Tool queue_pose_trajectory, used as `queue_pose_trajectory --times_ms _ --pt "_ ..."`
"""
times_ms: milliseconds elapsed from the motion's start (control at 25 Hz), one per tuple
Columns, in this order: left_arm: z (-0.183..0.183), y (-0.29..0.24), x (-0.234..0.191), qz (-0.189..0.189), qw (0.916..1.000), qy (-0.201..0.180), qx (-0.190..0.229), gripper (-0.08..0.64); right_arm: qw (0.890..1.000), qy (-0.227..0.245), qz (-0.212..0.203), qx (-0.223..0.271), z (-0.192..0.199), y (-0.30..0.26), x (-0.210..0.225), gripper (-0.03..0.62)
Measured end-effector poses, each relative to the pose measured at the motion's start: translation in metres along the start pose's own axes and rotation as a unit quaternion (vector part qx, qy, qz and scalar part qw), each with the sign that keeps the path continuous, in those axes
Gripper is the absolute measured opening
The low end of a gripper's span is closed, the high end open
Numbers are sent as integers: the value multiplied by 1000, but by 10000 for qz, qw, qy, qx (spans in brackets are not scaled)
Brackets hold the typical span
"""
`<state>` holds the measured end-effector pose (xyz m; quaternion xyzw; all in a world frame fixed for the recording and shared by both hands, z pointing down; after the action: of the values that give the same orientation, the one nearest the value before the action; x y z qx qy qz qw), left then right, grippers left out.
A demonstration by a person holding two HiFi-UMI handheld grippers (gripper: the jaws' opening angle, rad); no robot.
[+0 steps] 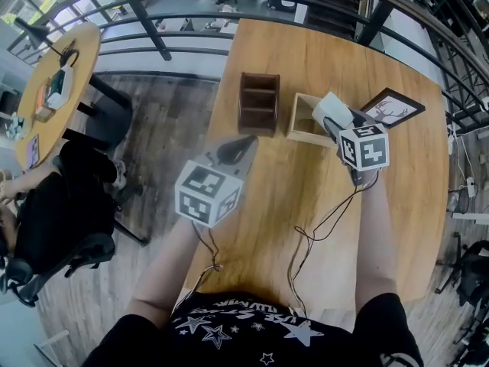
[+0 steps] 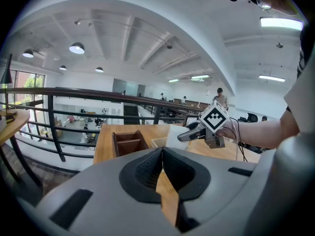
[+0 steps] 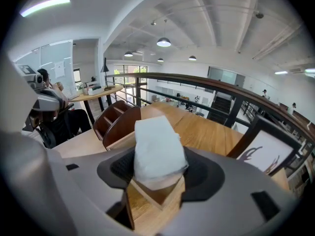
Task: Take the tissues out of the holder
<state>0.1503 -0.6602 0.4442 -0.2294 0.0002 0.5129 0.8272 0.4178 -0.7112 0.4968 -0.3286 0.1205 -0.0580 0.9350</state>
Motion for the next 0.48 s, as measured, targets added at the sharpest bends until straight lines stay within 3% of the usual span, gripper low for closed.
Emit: queue_pose_trajectory --times_ms 240,480 --pt "-7 27 18 127 9997 -94 177 14 9987 -241 201 413 -17 56 -4 270" --pt "-8 62 47 280 9988 -174 369 14 9968 -375 316 628 -9 122 -33 268"
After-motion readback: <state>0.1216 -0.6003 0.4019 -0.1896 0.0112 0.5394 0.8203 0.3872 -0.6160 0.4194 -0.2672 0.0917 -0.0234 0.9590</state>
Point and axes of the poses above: the fingertips, and each gripper's own axes: y backward along the fingers, x to its right, z out of its underside, the point moved 6 cm from there along y, backward along the fingers, and after that the axes turned 11 degrees about z, right-handed, at the moved point
